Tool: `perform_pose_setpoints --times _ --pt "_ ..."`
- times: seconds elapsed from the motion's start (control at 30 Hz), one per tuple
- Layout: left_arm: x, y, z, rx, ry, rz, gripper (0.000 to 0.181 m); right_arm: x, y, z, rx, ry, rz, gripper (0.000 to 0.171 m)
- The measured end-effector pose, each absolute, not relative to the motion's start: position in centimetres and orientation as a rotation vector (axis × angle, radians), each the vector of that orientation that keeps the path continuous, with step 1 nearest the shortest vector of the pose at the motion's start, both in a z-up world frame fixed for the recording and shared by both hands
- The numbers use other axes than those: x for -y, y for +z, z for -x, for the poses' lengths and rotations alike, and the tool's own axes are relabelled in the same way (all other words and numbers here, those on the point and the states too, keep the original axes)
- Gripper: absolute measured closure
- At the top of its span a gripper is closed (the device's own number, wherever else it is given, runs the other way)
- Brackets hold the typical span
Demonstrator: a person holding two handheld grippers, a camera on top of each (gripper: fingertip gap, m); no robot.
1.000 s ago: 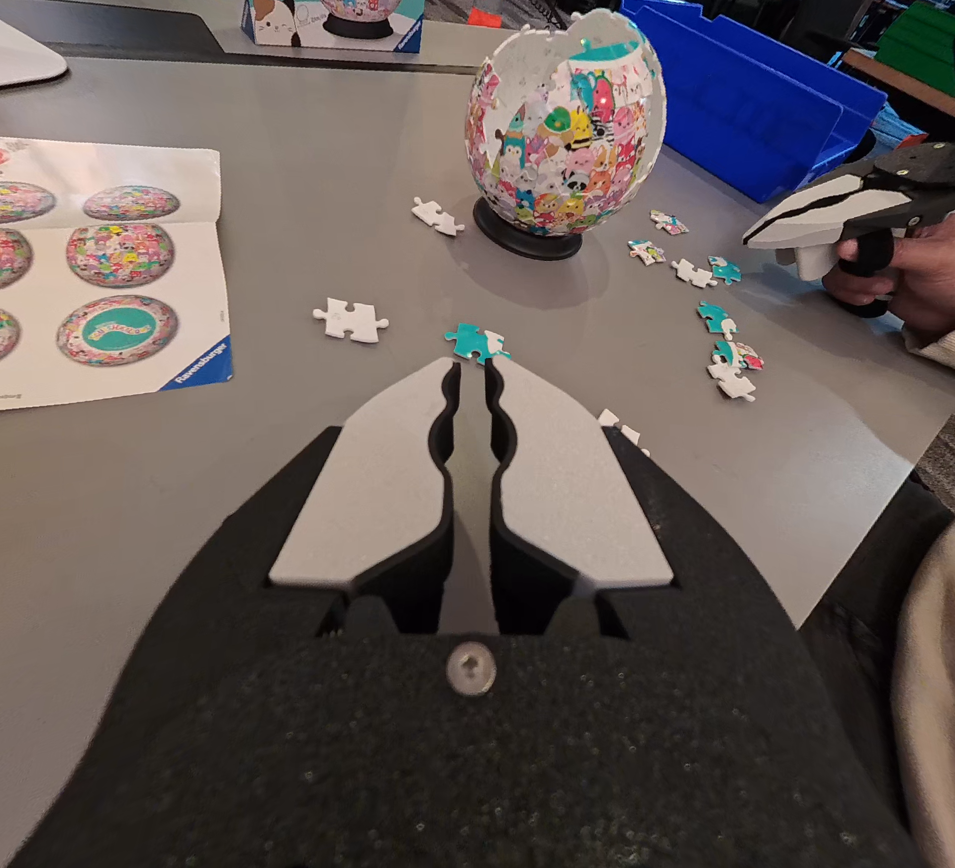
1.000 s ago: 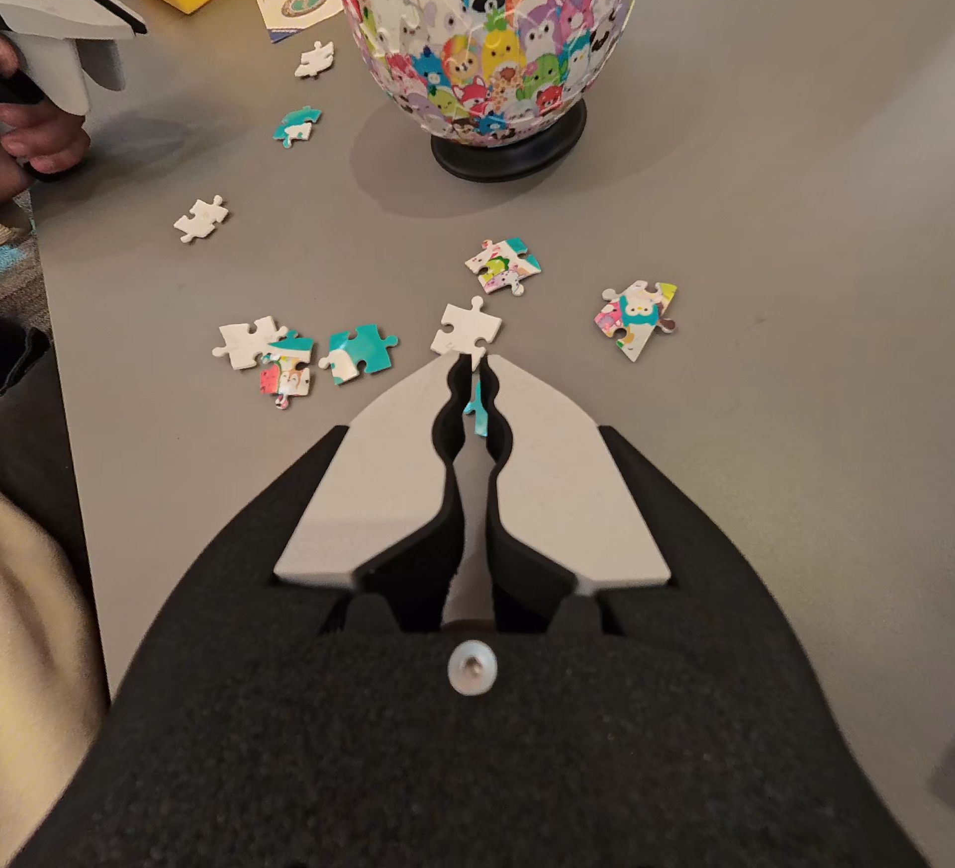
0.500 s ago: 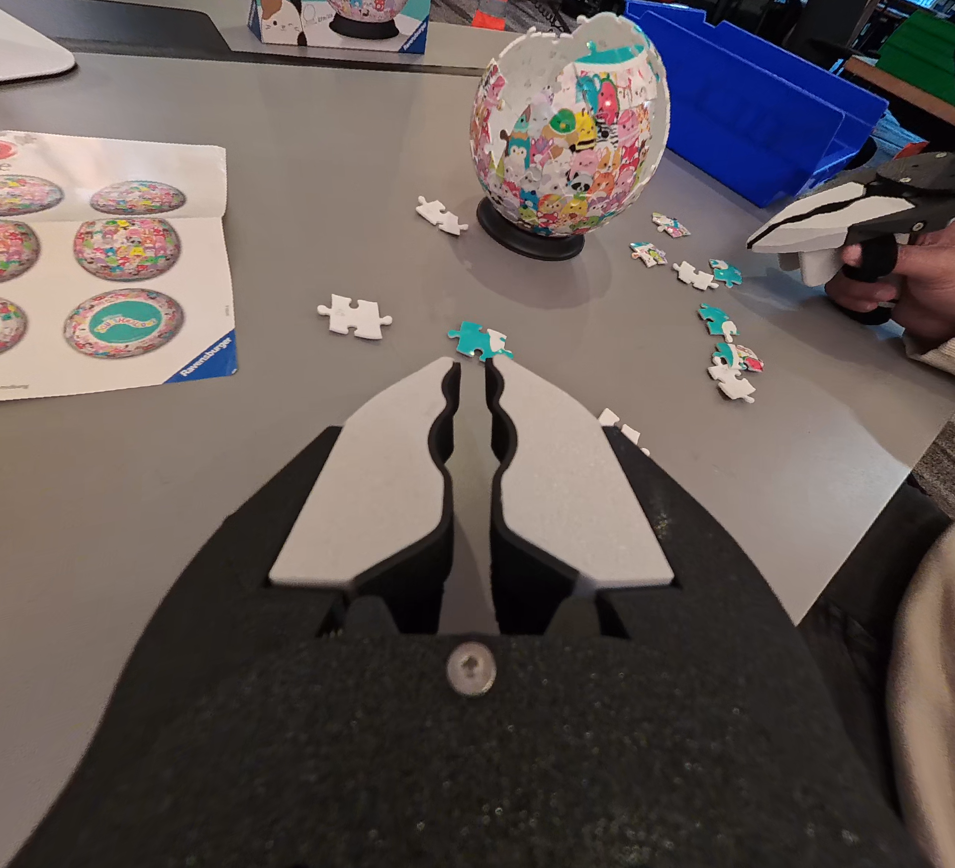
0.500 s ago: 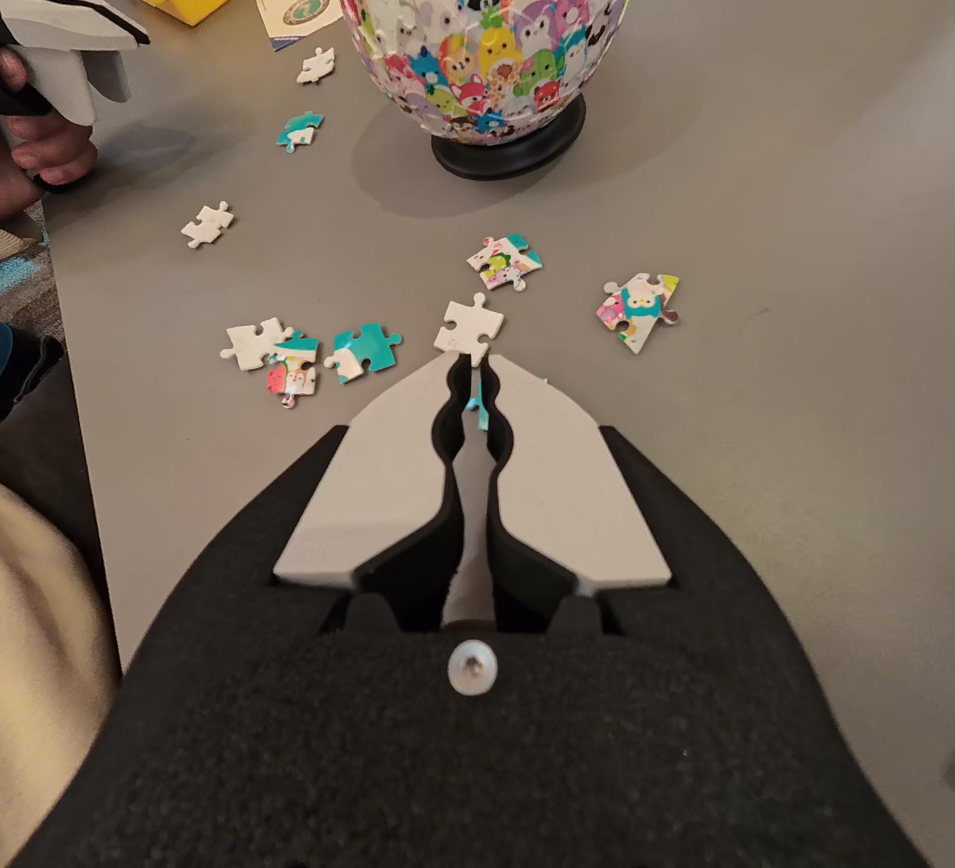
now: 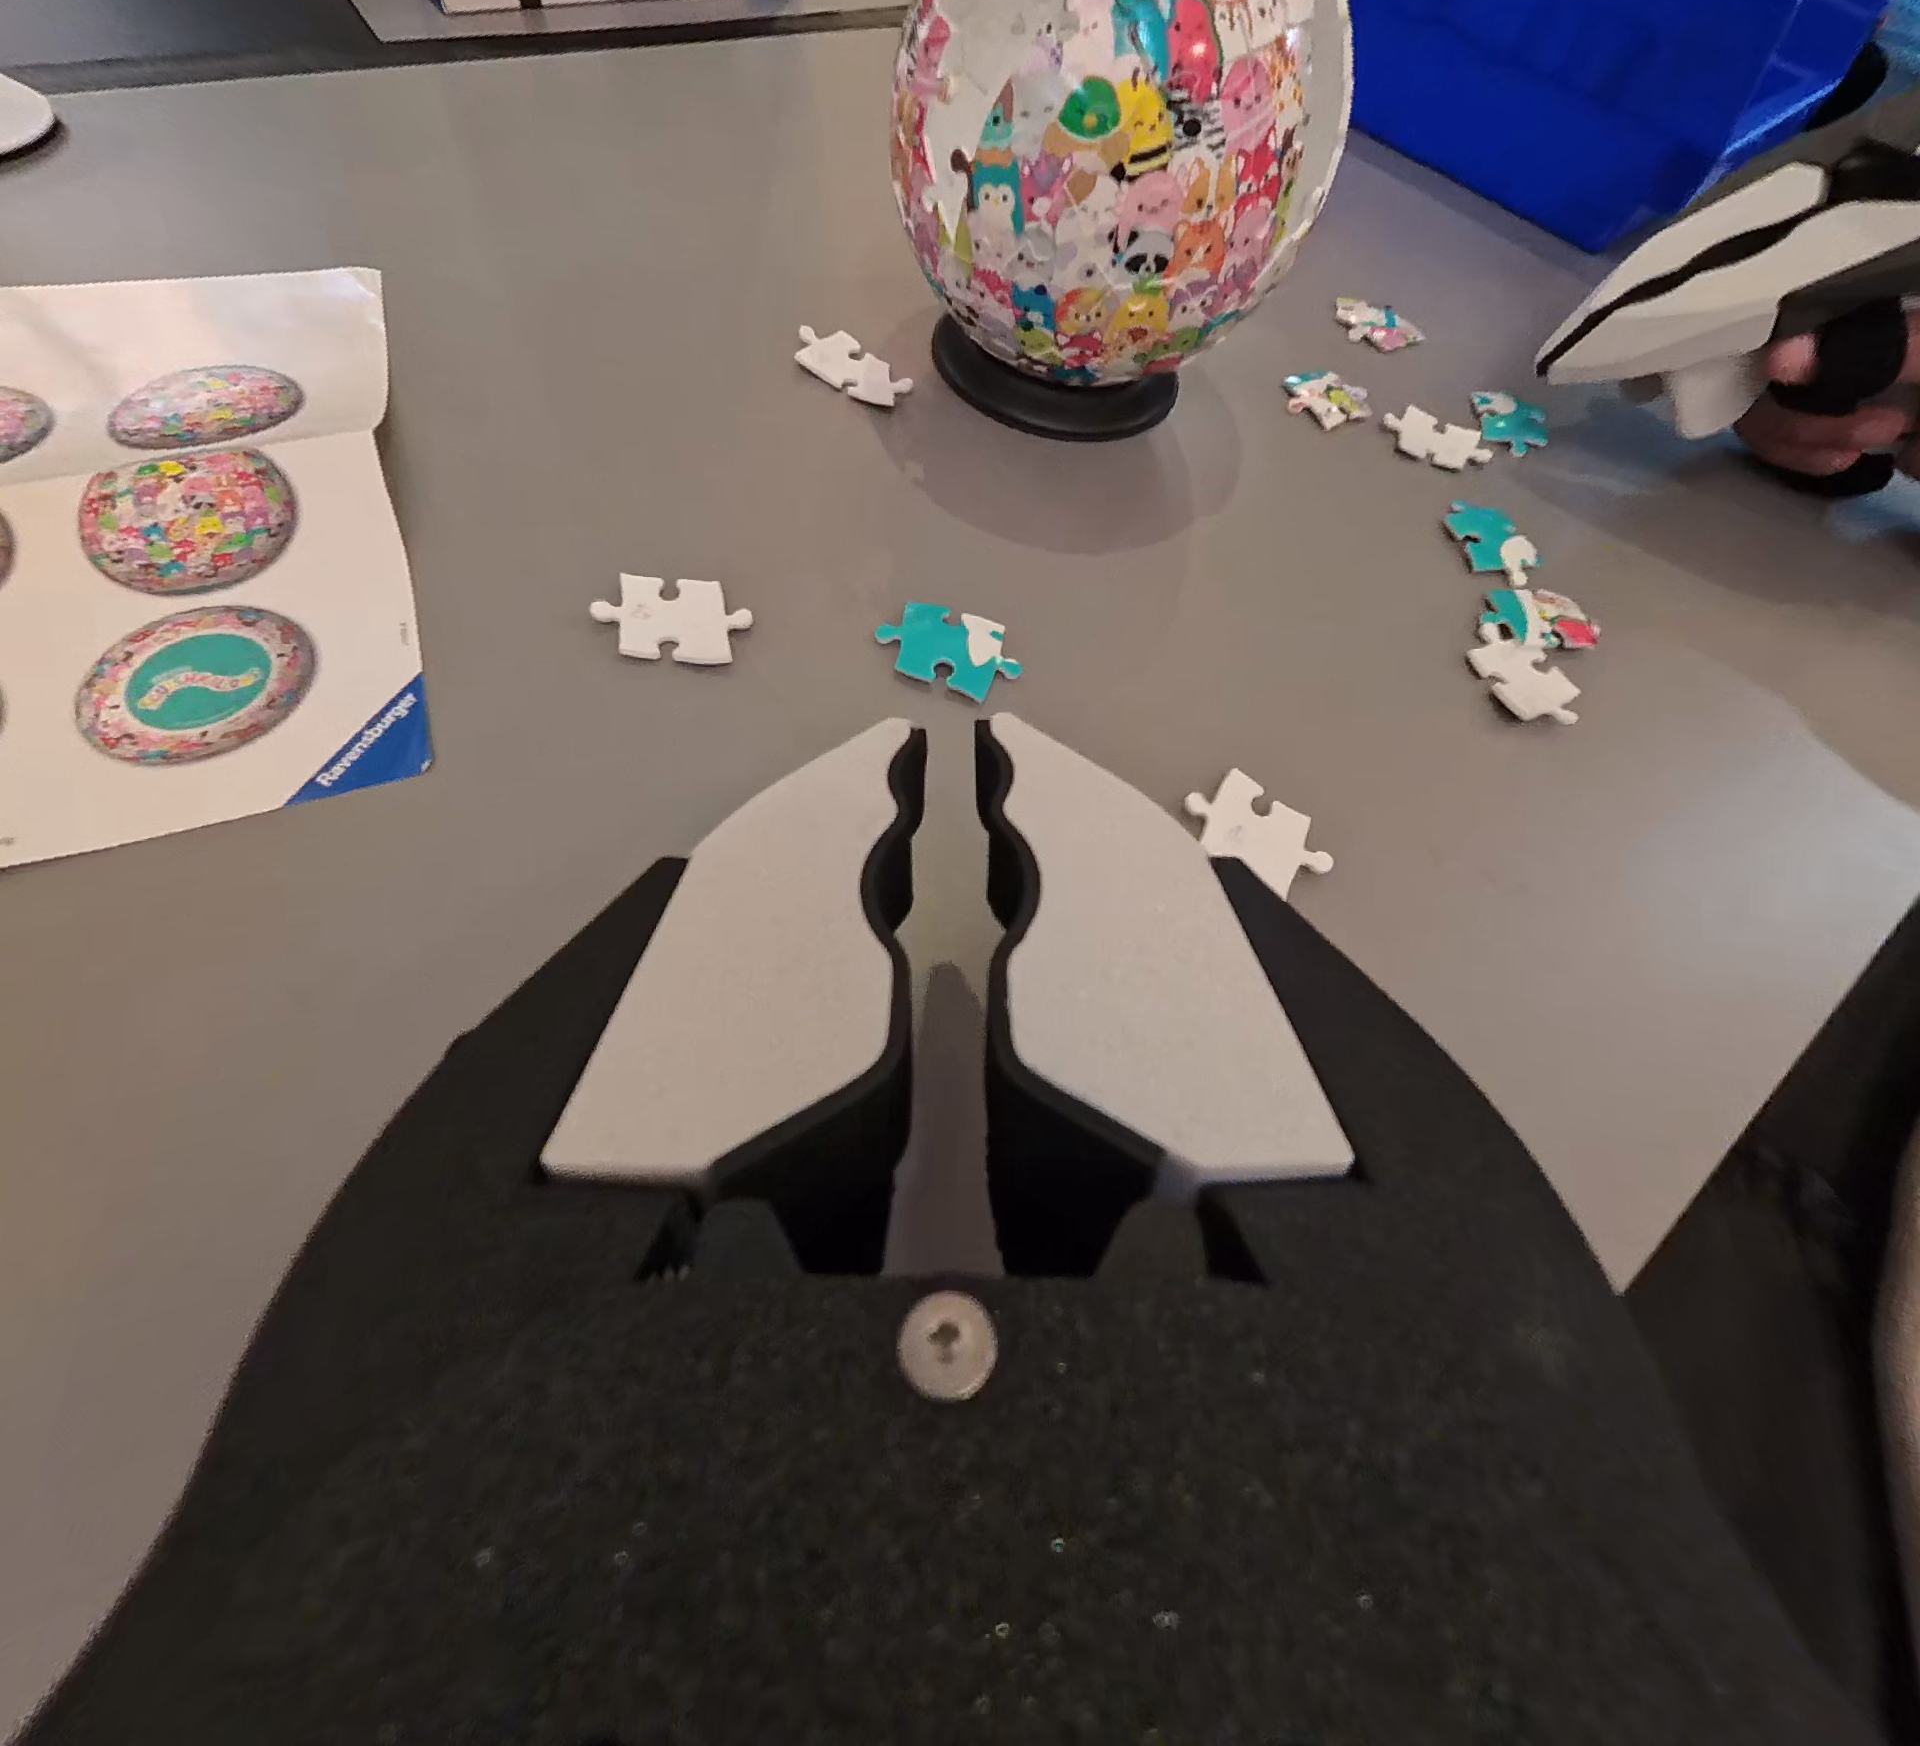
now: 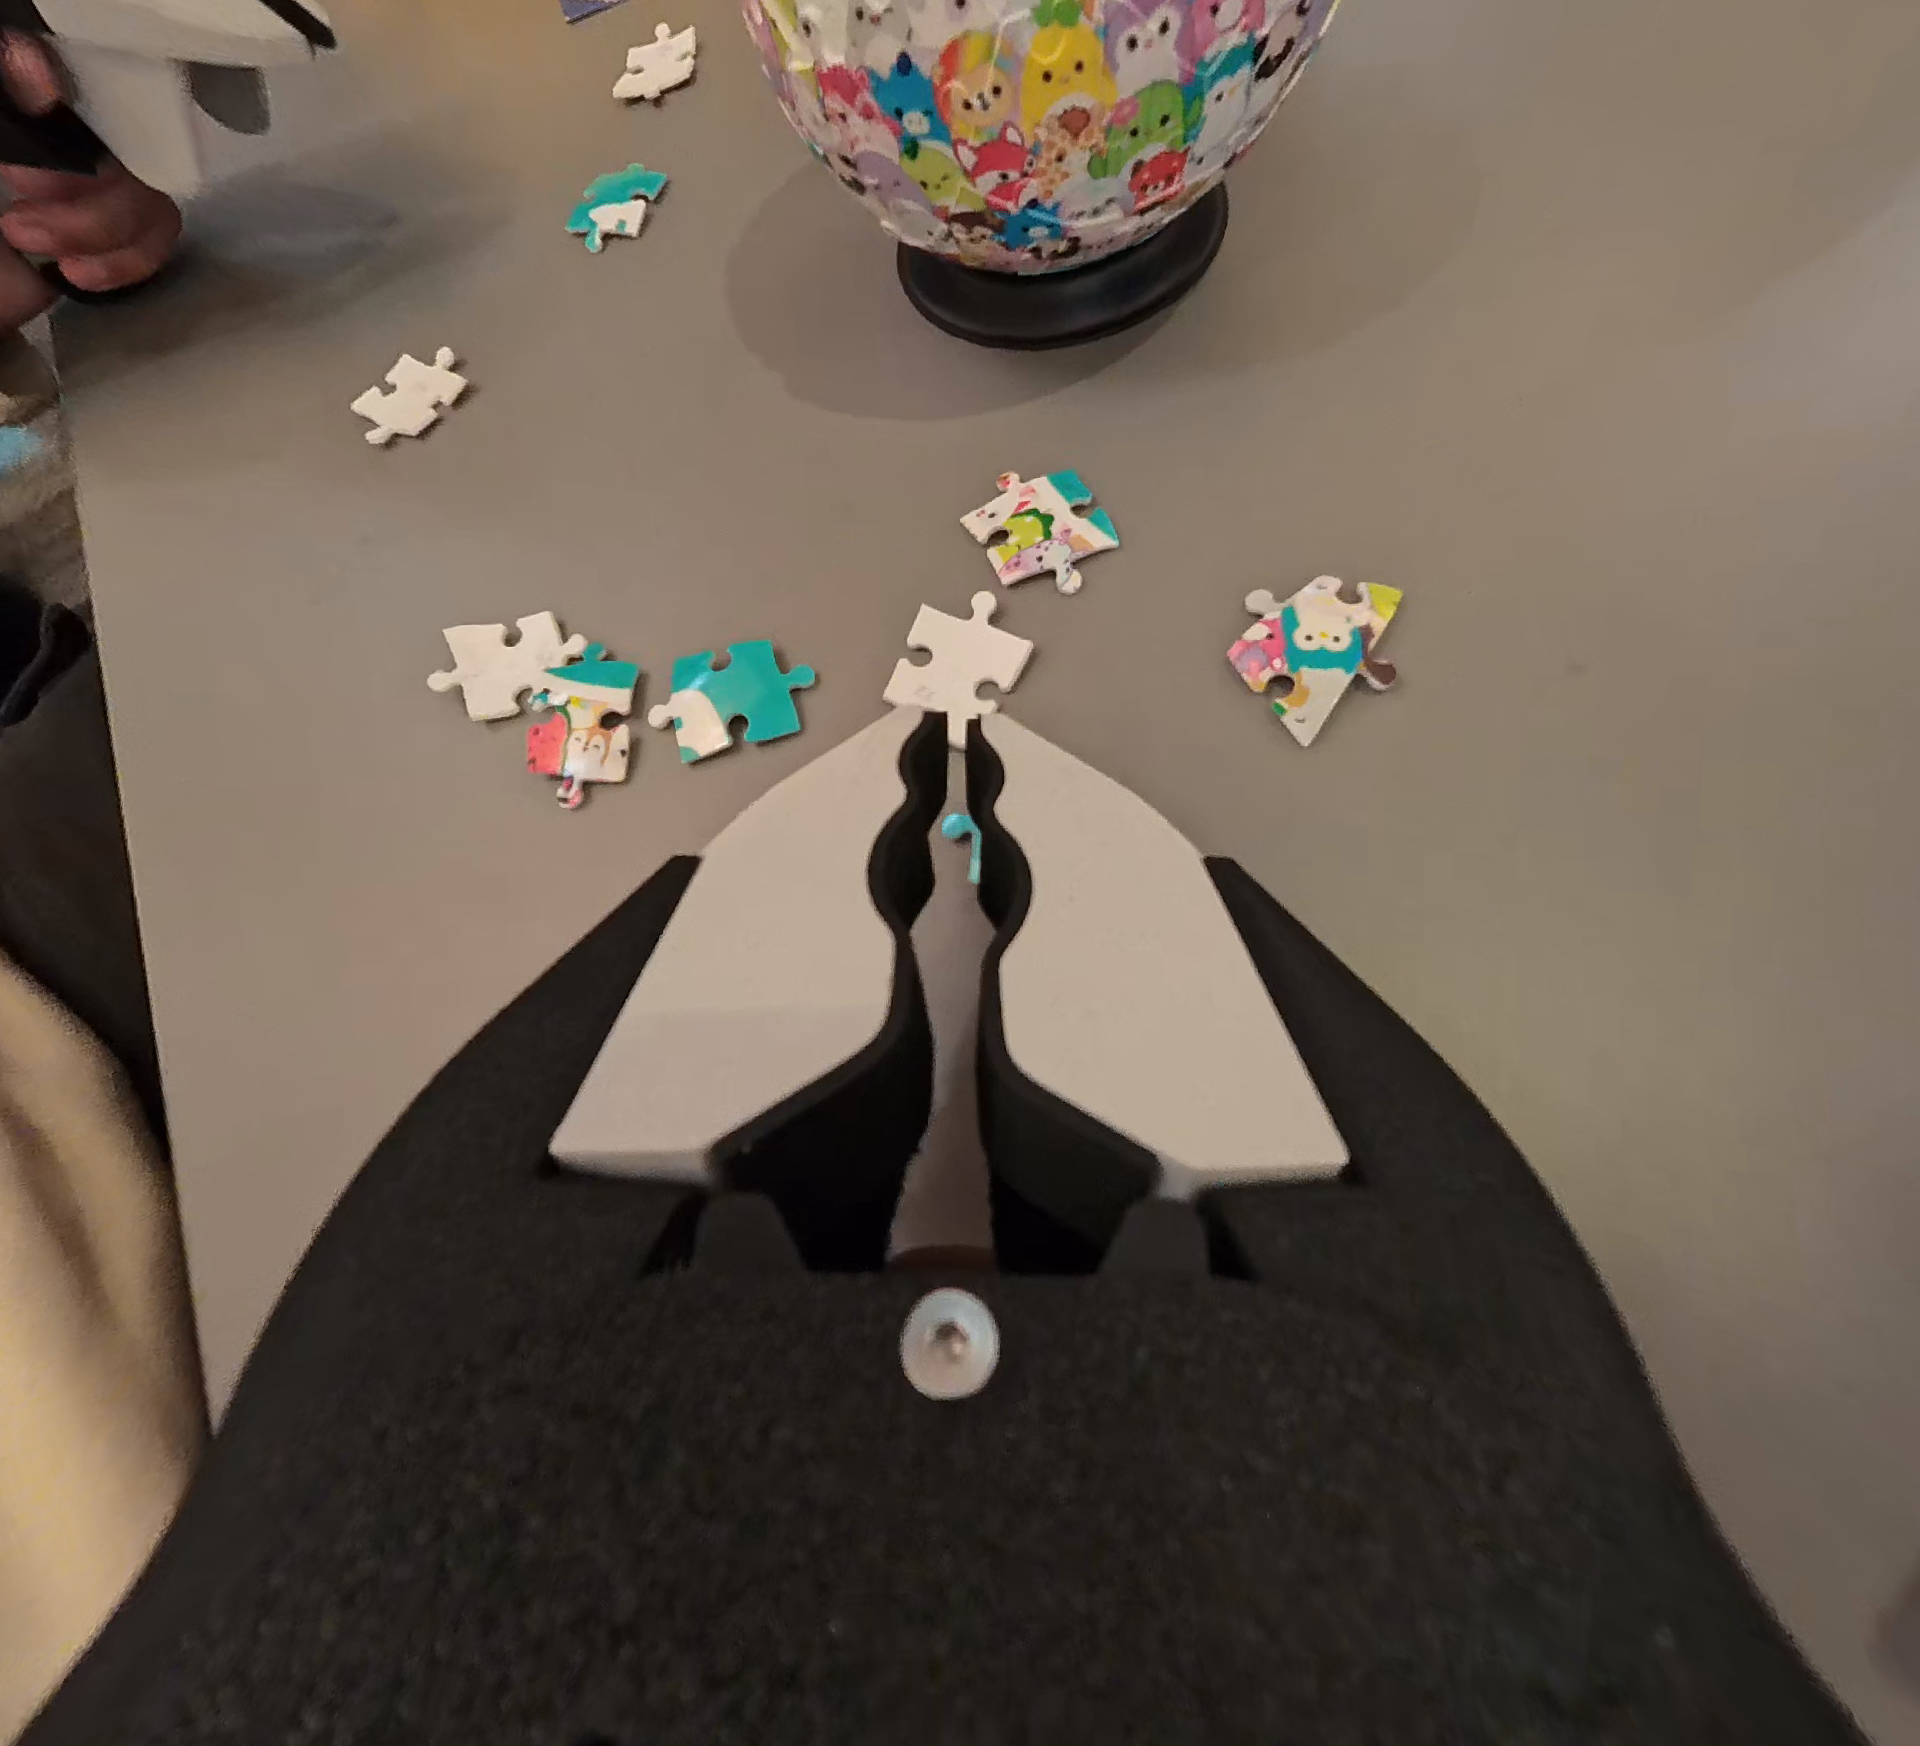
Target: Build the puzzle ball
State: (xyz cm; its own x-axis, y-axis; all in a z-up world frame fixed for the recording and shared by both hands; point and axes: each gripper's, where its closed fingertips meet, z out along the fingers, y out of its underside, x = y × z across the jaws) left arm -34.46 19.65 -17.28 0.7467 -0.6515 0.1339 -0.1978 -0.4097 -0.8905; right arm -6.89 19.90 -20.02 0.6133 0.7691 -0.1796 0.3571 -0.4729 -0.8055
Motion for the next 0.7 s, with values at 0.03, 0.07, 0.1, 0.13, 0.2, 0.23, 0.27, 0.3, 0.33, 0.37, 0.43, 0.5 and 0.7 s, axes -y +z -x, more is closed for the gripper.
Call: perform_pose_setpoints --times 0.03,0.07,0.1,0.13,0.2,0.23,0.27,0.3,0.33,0.37,0.43,0.5,0.7 --pt "-19.7 -17.5 34.3 -0.659 -0.573 1.977 0.173 -20.0 -20.2 7.0 0.893 0.688 2.086 0.168" --pt "-19.7 -17.7 34.2 -0.674 -0.563 1.984 0.173 -20.1 -20.3 7.0 0.900 0.686 2.092 0.168" --pt "-19.6 -17.8 34.0 -0.691 -0.547 1.989 0.173 -20.2 -20.3 7.1 0.903 0.684 2.094 0.168" --pt "-19.5 -18.0 33.9 -0.710 -0.528 1.989 0.173 -20.2 -20.3 7.2 0.904 0.682 2.092 0.168" --pt "-19.1 -18.2 33.6 -0.753 -0.484 1.988 0.173 -20.1 -20.2 7.3 0.917 0.662 2.075 0.168" --pt "-18.9 -18.4 33.5 -0.770 -0.458 1.994 0.173 -20.0 -20.1 7.3 0.931 0.653 2.061 0.168" --pt "-18.7 -18.6 33.3 -0.786 -0.440 2.000 0.172 -19.9 -20.0 7.5 0.946 0.646 2.049 0.167" --pt "-18.4 -18.8 33.1 -0.806 -0.434 2.000 0.171 -19.8 -19.9 7.6 0.961 0.645 2.038 0.166" --pt "-18.2 -18.7 32.9 -0.823 -0.432 1.995 0.170 -19.7 -19.9 7.7 0.973 0.644 2.033 0.166" --pt "-18.1 -18.6 32.7 -0.831 -0.424 1.989 0.168 -19.6 -19.9 7.7 0.977 0.645 2.034 0.166" --pt "-18.1 -18.3 32.6 -0.835 -0.409 1.979 0.164 -19.3 -19.9 8.0 0.986 0.658 2.030 0.164" --pt "-18.2 -17.7 32.5 -0.827 -0.410 1.960 0.163 -19.0 -19.8 8.1 0.994 0.655 2.025 0.162" --pt "-19.2 -17.2 31.8 -0.741 -0.575 2.010 0.152 -18.6 -19.8 8.0 0.957 0.682 2.036 0.156"
